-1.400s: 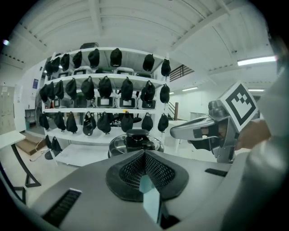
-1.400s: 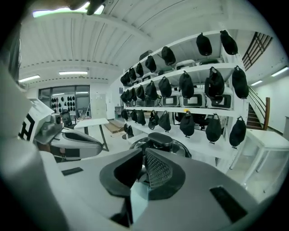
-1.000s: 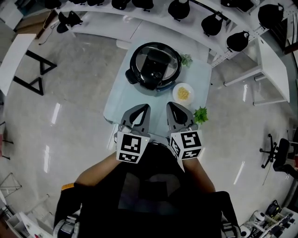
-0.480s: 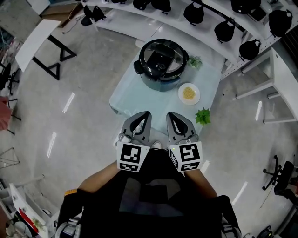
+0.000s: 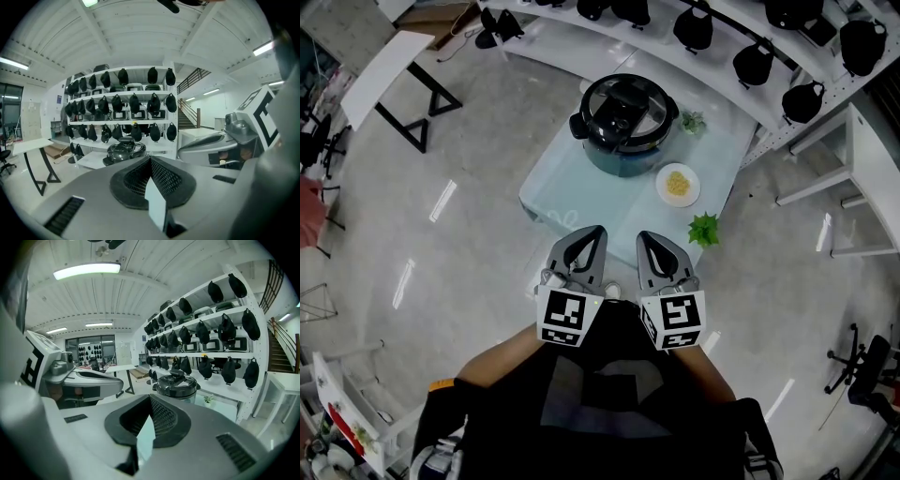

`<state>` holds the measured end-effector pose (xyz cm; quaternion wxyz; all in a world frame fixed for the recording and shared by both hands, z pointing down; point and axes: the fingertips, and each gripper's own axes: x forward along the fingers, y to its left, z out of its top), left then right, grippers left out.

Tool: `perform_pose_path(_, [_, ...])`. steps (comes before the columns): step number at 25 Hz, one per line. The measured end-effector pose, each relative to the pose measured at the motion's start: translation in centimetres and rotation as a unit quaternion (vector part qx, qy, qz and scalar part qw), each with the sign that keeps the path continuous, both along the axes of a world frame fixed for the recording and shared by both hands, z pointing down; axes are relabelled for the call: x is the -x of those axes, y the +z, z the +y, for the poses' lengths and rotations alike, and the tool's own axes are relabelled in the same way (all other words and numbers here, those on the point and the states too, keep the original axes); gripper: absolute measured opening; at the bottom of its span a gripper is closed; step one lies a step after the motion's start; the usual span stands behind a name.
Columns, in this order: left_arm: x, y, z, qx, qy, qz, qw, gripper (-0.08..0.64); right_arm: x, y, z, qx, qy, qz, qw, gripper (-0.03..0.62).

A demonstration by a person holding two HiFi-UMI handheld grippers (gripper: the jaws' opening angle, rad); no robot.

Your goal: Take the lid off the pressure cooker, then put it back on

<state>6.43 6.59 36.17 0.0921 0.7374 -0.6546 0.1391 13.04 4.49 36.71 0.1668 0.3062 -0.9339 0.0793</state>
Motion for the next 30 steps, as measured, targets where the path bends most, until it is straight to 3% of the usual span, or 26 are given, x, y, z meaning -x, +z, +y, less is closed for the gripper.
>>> perform_pose_path(30, [-0.2,0.1,2.3,-0.013,0.002,-0.005,0.9999,0.008,-1.1,0.6,2.3,-0.006,0.020,0.007,1.000,0.017])
